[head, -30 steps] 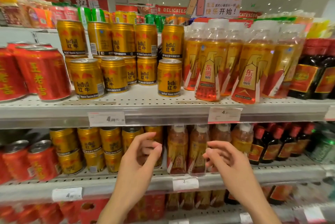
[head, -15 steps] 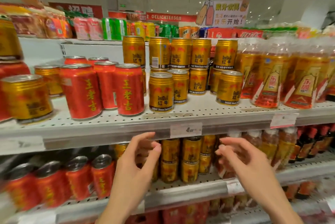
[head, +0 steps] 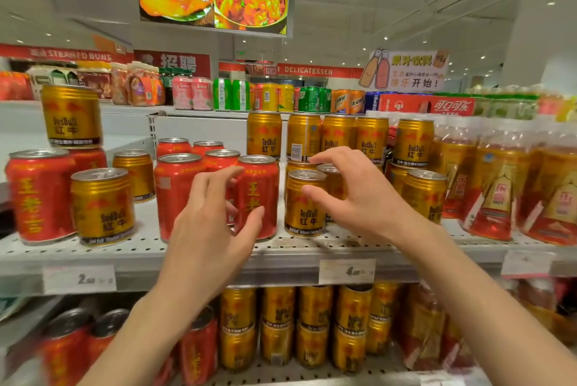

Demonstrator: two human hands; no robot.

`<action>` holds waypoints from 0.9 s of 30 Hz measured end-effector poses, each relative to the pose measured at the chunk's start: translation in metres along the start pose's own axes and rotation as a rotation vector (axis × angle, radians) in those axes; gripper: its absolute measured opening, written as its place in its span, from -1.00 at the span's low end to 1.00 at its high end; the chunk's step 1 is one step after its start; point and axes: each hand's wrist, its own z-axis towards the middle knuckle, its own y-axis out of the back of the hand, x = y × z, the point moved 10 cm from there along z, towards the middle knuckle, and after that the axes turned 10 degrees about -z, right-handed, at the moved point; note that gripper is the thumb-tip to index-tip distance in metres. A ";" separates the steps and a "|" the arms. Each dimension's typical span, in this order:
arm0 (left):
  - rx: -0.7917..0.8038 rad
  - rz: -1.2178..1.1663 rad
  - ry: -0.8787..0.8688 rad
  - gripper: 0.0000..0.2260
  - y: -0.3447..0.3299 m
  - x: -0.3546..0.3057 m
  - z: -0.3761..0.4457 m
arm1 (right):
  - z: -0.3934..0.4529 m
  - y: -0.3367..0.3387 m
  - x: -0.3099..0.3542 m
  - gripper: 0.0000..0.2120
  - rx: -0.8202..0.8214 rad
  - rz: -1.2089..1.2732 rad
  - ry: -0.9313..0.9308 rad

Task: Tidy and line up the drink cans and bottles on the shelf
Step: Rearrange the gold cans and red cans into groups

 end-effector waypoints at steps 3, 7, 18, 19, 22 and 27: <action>0.039 0.072 0.028 -0.39 -0.004 0.012 0.006 | 0.021 -0.020 0.009 -0.43 0.126 -0.054 0.073; 0.118 0.127 0.058 -0.28 -0.012 0.023 0.000 | 0.030 -0.037 0.012 -0.49 0.193 -0.064 0.092; 0.014 0.190 0.100 -0.25 -0.025 0.021 0.007 | 0.023 -0.030 -0.002 -0.53 0.268 -0.077 0.055; 0.008 0.181 0.091 -0.25 -0.026 0.021 0.007 | 0.022 -0.029 -0.003 -0.52 0.261 -0.071 0.053; 0.005 0.167 0.061 -0.25 -0.028 0.017 0.007 | 0.019 -0.025 -0.006 -0.49 0.232 -0.014 0.040; 0.027 0.115 0.092 -0.26 -0.028 0.023 0.009 | 0.018 -0.015 -0.015 -0.53 0.182 0.122 -0.007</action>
